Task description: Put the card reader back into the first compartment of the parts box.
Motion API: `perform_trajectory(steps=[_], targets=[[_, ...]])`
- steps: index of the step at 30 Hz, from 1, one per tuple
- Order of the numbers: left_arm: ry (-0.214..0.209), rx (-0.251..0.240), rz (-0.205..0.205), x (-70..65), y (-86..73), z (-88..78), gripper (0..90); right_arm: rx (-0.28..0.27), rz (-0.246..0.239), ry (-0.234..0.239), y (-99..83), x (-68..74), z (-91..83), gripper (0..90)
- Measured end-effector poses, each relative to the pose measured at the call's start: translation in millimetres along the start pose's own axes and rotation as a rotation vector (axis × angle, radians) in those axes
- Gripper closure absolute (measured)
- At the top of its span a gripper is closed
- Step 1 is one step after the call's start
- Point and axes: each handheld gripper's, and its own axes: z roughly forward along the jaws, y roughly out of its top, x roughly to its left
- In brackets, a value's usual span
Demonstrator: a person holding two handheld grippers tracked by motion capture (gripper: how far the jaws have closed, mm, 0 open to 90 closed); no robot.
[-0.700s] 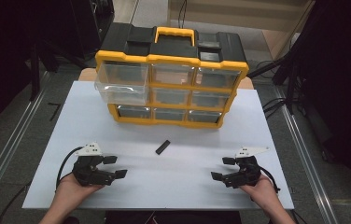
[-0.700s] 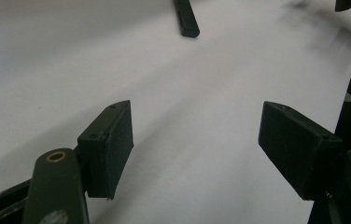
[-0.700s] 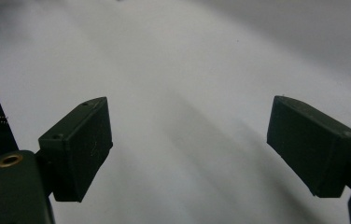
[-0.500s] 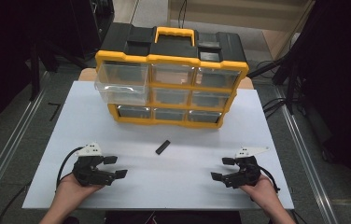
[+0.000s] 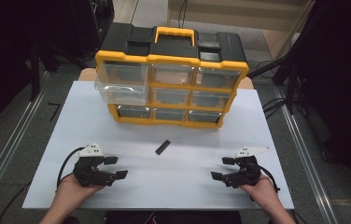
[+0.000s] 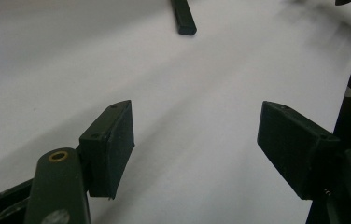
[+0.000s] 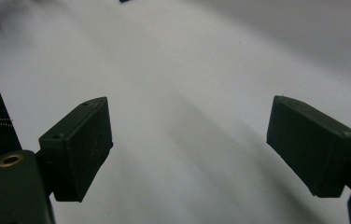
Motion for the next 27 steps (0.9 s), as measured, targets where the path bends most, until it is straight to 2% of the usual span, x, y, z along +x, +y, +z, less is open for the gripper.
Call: perform_trajectory(steps=[19,27], targets=[[-0.001,0.001,-0.002,0.6,0.2,-1.2,28.9,-0.001,-0.002,0.003,0.2,0.1,0.7,12.5],[-0.010,-0.016,-0.008,2.0,3.0,-2.7,28.9,0.003,-0.001,0.005,0.3,0.2,1.1,12.5]])
